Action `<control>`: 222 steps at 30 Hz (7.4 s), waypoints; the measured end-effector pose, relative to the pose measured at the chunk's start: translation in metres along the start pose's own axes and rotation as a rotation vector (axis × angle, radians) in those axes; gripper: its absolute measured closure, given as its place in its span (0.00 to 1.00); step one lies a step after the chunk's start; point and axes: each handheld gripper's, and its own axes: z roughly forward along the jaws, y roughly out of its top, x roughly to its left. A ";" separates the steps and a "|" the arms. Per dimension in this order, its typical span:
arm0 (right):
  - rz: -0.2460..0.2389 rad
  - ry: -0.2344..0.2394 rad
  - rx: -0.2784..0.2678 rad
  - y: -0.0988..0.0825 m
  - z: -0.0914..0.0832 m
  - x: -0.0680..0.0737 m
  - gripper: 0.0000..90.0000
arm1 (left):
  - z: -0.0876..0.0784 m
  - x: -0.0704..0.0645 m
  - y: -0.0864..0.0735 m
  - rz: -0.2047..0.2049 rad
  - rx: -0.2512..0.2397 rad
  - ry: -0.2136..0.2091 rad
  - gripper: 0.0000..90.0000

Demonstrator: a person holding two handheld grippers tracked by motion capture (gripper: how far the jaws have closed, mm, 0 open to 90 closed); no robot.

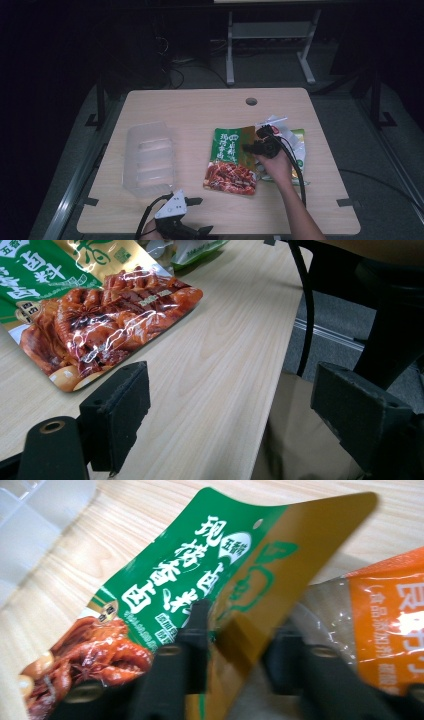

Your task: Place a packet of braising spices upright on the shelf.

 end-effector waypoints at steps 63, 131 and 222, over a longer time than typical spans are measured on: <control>-0.259 0.287 -0.260 0.040 -0.086 0.087 1.00 | 0.003 -0.003 -0.002 0.019 0.022 -0.009 0.17; -0.392 0.436 -0.317 0.181 0.094 0.195 1.00 | 0.000 -0.003 0.000 0.044 0.019 -0.014 0.17; -0.327 0.403 -0.166 0.099 0.054 0.115 0.55 | 0.003 -0.003 -0.001 0.062 0.040 -0.003 0.17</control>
